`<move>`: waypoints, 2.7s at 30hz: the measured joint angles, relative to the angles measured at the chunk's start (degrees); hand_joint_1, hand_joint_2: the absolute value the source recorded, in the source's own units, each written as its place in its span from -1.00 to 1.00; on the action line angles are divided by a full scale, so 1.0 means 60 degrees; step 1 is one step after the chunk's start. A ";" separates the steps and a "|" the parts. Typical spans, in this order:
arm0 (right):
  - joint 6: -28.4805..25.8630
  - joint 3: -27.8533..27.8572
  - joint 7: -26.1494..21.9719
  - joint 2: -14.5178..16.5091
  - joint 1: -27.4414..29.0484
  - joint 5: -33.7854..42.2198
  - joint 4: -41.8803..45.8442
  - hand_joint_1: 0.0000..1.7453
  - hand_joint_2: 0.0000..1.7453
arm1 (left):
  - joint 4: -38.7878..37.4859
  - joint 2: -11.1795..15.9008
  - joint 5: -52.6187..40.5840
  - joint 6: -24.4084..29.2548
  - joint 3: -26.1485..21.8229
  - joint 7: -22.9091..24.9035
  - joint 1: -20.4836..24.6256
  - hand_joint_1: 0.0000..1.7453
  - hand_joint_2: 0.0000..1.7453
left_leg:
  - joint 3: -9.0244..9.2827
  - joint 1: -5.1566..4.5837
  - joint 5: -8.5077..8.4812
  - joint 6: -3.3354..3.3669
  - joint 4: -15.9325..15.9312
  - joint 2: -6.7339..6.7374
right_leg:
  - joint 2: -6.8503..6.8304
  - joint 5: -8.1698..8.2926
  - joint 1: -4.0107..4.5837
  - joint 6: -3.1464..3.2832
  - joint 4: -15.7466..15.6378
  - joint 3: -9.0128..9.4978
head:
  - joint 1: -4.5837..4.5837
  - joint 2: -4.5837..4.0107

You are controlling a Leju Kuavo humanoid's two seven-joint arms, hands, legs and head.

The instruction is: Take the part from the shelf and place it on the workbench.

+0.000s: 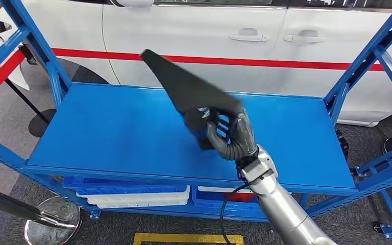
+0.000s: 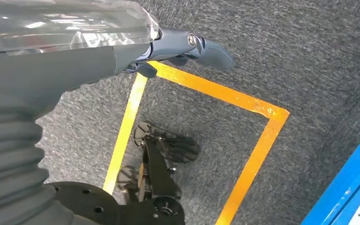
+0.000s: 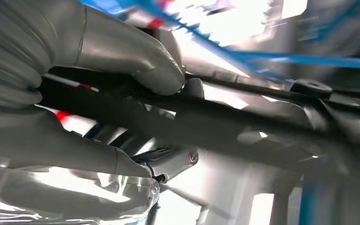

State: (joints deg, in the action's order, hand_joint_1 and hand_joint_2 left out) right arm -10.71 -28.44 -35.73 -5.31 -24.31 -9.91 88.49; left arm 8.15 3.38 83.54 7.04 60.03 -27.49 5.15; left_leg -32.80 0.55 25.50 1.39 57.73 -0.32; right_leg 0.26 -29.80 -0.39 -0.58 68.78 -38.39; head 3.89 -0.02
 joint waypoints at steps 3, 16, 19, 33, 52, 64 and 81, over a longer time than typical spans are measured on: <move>0.1120 0.0028 -0.0003 -0.0093 0.0272 0.0805 0.1831 1.00 1.00 | -0.0001 -0.0013 0.0000 0.0028 0.0016 -0.0008 0.0044 -1.00 1.00 | -0.0035 -0.0047 0.0050 -0.0071 0.0070 -0.0005 | -0.0004 0.0568 0.0051 0.0118 -0.1552 0.0725 | 0.0000 0.0000; 0.4761 0.0447 -0.0005 0.0119 0.0783 0.3080 0.4933 1.00 1.00 | 0.0000 -0.0026 0.0000 0.0032 0.0036 -0.0215 0.0033 -1.00 1.00 | -0.0690 0.0004 0.0481 -0.0394 0.1519 0.0004 | 0.0000 0.0536 0.0040 0.0397 -0.1782 0.0926 | 0.0005 0.0000; 0.5807 0.0577 0.0014 0.0187 0.0750 0.4697 0.5015 1.00 1.00 | -0.0001 -0.0007 0.0000 0.0046 0.0075 -0.0308 0.0066 -1.00 1.00 | -0.0020 -0.0068 0.0045 -0.0264 0.0103 -0.0003 | 0.0015 0.0507 0.0080 0.0308 -0.1756 0.0932 | 0.0011 0.0000; 0.5610 -0.0061 0.0241 -0.0288 -0.0254 0.6076 0.3968 1.00 1.00 | -0.0001 -0.0025 0.0000 0.0099 0.0116 0.0030 0.0112 -1.00 1.00 | -0.0460 0.0013 -0.0302 -0.0127 0.0181 0.0012 | -0.0018 0.0050 -0.0145 -0.0126 -0.1257 0.1080 | 0.0009 0.0000; 0.4655 -0.0739 0.0100 -0.1192 -0.0698 0.6550 0.3548 1.00 1.00 | -0.0006 0.0018 0.0000 0.0111 0.0094 0.0070 0.0178 -1.00 1.00 | 0.0629 -0.0097 0.0537 -0.0144 -0.0050 0.0001 | -0.0076 0.1321 0.0011 0.0092 -0.1643 0.0119 | 0.0013 0.0000; 0.5175 -0.0933 0.0005 -0.1831 -0.0380 0.5547 0.3483 1.00 1.00 | -0.0021 0.0027 0.0000 0.0384 0.0242 0.0103 0.0158 -1.00 1.00 | -0.0749 -0.0044 -0.0529 -0.0105 0.0148 0.0141 | -0.0231 0.0009 -0.0046 -0.0140 -0.1133 0.1343 | 0.0011 0.0000; 0.5073 -0.0836 0.0003 -0.1299 -0.0340 0.4992 0.3863 1.00 1.00 | -0.0063 0.0199 0.0000 0.0246 0.0498 -0.0068 0.0237 -1.00 1.00 | 0.0984 -0.0175 0.0747 -0.0124 -0.0099 0.0104 | -0.0196 0.1267 0.0151 0.0350 -0.1694 0.0210 | 0.0011 0.0000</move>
State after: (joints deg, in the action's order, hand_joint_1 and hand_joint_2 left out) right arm 19.73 -33.45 -35.71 -13.10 -26.35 20.04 111.67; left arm 7.78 4.58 83.54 8.51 63.02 -27.90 6.57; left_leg -26.89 -0.50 29.98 0.65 57.14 0.30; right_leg -0.91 -22.20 0.52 1.52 58.62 -37.13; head 3.96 -0.02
